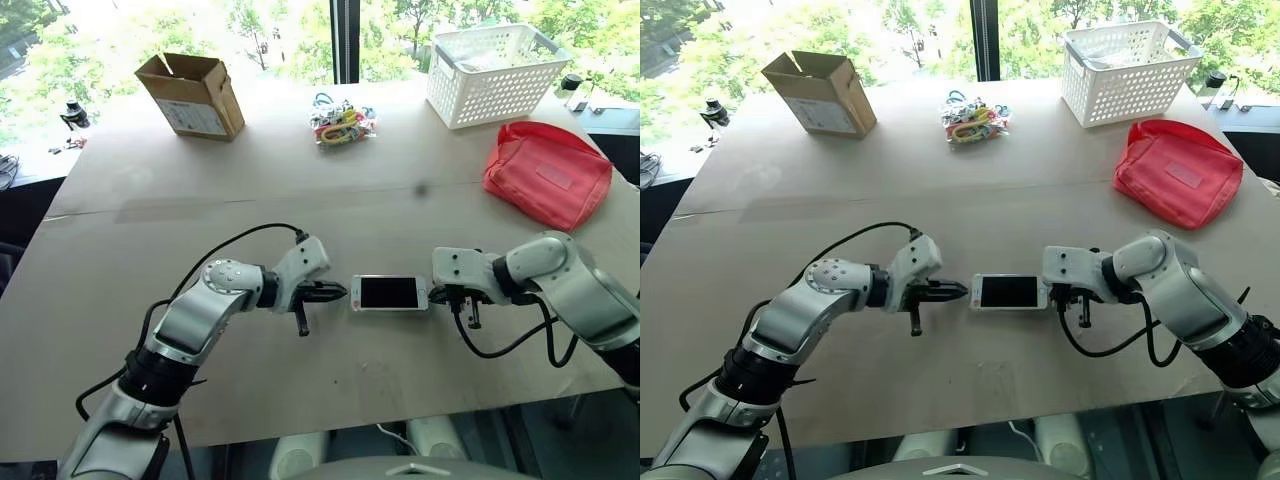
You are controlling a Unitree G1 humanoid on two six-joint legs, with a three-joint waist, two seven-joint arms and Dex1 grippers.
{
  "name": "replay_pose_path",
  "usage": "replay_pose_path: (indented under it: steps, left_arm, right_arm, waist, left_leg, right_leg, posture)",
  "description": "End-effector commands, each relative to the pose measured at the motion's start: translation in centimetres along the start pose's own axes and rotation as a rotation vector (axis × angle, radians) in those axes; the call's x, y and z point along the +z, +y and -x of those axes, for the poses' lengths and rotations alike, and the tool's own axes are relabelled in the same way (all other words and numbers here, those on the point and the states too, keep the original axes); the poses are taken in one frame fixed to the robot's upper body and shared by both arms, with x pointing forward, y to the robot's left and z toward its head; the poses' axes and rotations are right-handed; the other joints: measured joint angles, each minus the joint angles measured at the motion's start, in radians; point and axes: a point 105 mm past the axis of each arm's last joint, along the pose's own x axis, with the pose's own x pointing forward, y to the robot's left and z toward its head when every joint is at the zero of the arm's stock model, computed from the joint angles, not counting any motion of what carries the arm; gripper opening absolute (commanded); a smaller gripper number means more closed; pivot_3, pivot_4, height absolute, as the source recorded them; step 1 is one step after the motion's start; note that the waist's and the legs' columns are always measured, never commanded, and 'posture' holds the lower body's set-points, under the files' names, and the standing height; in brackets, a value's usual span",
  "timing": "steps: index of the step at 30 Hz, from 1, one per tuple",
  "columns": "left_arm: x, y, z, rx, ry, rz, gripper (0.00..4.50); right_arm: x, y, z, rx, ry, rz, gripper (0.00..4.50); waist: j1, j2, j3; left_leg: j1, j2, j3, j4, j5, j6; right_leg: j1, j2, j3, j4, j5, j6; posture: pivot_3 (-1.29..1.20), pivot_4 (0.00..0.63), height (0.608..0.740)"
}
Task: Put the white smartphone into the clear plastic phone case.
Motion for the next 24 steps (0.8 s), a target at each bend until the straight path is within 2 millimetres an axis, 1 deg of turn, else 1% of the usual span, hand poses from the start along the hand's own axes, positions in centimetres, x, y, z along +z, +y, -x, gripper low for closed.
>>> replay_pose_path:
  steps: [1, 3, 5, 6, 8, 10, 11, 12, 13, 15, 16, 19, 21, 24]
  left_arm:
    - [2.6, 0.5, 0.8, 0.011, -0.101, -0.050, 0.00]
    - [3.7, 0.1, -0.1, -0.011, -0.165, -0.050, 0.00]
    - [4.3, -0.4, -1.1, -0.036, -0.217, -0.034, 0.00]
    - [4.4, -0.8, -1.7, -0.050, -0.227, -0.030, 0.00]
    - [4.0, -1.5, -2.7, -0.075, -0.227, -0.026, 0.00]
    - [3.5, -1.9, -3.6, -0.080, -0.228, -0.026, 0.00]
    - [3.3, -2.0, -4.2, -0.075, -0.241, -0.024, 0.00]
    - [3.0, -2.0, -4.6, -0.068, -0.250, -0.018, 0.00]
    - [2.6, -2.1, -5.0, -0.069, -0.244, -0.022, 0.00]
    - [1.7, -2.3, -5.4, -0.074, -0.229, -0.026, 0.00]
    - [1.2, -2.5, -5.5, -0.082, -0.212, -0.027, 0.00]
    - [-0.3, -3.1, -5.6, -0.099, -0.172, -0.029, 0.00]
    - [-1.0, -3.1, -5.5, -0.096, -0.145, -0.039, 0.00]
    - [-1.3, -3.0, -5.4, -0.089, -0.127, -0.051, 0.00]
  right_arm:
    - [0.3, -1.7, 2.2, -0.098, -0.062, -0.003, 0.09]
    - [0.4, -2.9, 2.8, -0.163, -0.120, -0.008, 0.09]
    - [0.6, -3.2, 3.0, -0.176, -0.191, -0.025, 0.09]
    - [0.9, -3.3, 3.0, -0.179, -0.239, -0.018, 0.09]
    - [2.3, -3.2, 2.9, -0.181, -0.441, -0.063, 0.09]
    - [2.6, -2.8, 2.6, -0.168, -0.576, -0.149, 0.09]
    - [1.5, -2.6, 2.1, -0.170, -0.606, -0.210, 0.09]
    - [0.5, -2.0, 1.4, -0.145, -0.618, -0.250, 0.09]
    - [0.0, -1.4, 1.2, -0.123, -0.673, -0.287, 0.09]
    - [-0.1, -1.1, 1.4, -0.136, -0.795, -0.297, 0.09]
    - [0.0, -0.7, 1.3, -0.113, -0.838, -0.307, 0.09]
    - [-0.1, 0.6, 0.1, -0.052, -0.859, -0.289, 0.09]
    - [0.0, 1.1, -0.8, -0.045, -0.885, -0.258, 0.09]
    - [0.2, 1.0, -1.5, -0.052, -0.912, -0.255, 0.09]
  waist:
    - [0.002, 0.000, 0.000]
    - [0.003, 0.000, 0.000]
    - [0.004, 0.000, 0.000]
    - [0.006, 0.000, 0.000]
    - [0.005, -0.001, 0.000]
    - [0.004, -0.001, 0.000]
    - [0.004, -0.001, 0.000]
    - [0.007, -0.001, -0.001]
    - [0.012, -0.001, -0.001]
    - [0.019, -0.001, -0.001]
    - [0.018, -0.001, 0.000]
    - [0.015, 0.000, -0.001]
    - [0.015, 0.000, -0.001]
    - [0.015, 0.001, -0.002]
  left_leg:
    - [0.000, 0.000, 0.000, 0.000, 0.000, 0.000]
    - [0.000, 0.000, 0.000, 0.000, 0.000, 0.000]
    - [0.000, 0.000, 0.001, 0.000, 0.000, 0.000]
    - [0.000, 0.000, 0.001, 0.000, 0.000, 0.000]
    - [0.000, 0.000, 0.001, 0.000, 0.000, 0.000]
    - [0.001, 0.000, 0.001, 0.000, 0.000, 0.000]
    - [0.001, 0.000, 0.001, -0.001, 0.000, 0.000]
    - [0.001, 0.000, 0.001, -0.001, 0.000, 0.000]
    - [0.001, 0.000, 0.001, -0.001, 0.000, 0.000]
    - [0.001, 0.000, 0.001, 0.000, 0.000, 0.000]
    - [0.001, 0.000, 0.002, 0.000, 0.000, 0.000]
    - [0.002, 0.000, 0.002, 0.000, 0.000, 0.000]
    - [0.005, -0.001, 0.002, 0.000, 0.000, 0.000]
    - [0.005, 0.000, 0.003, 0.000, 0.000, 0.000]
  right_leg:
    - [0.000, 0.000, 0.000, 0.000, 0.000, 0.000]
    - [0.000, -0.001, 0.000, -0.001, 0.000, 0.000]
    - [0.001, -0.001, 0.000, -0.001, 0.000, 0.000]
    - [0.001, -0.001, 0.000, -0.001, 0.000, 0.000]
    - [0.000, -0.001, 0.000, 0.000, 0.000, 0.000]
    - [0.000, 0.001, 0.001, 0.000, 0.000, 0.000]
    - [0.000, 0.001, 0.001, 0.000, 0.000, 0.000]
    - [0.000, 0.001, 0.000, 0.001, 0.000, 0.000]
    - [0.000, 0.001, 0.001, 0.000, 0.000, 0.000]
    - [0.001, 0.000, 0.001, 0.000, 0.000, 0.000]
    - [0.001, 0.000, 0.002, 0.000, 0.000, 0.000]
    - [0.001, 0.000, 0.003, 0.001, 0.000, 0.000]
    - [0.003, 0.001, 0.004, 0.001, 0.000, 0.000]
    - [0.003, 0.002, 0.003, 0.001, 0.000, 0.000]
  posture:
    - [0.00, 0.150, 0.740]
    - [0.00, 0.150, 0.740]
    - [0.00, 0.150, 0.740]
    - [0.00, 0.150, 0.740]
    - [0.00, 0.150, 0.740]
    - [0.00, 0.150, 0.740]
    - [0.00, 0.150, 0.740]
    - [0.00, 0.150, 0.740]
    - [0.00, 0.150, 0.740]
    - [0.00, 0.150, 0.740]
    - [0.00, 0.150, 0.740]
    - [0.00, 0.150, 0.740]
    - [0.00, 0.150, 0.740]
    - [0.00, 0.150, 0.740]
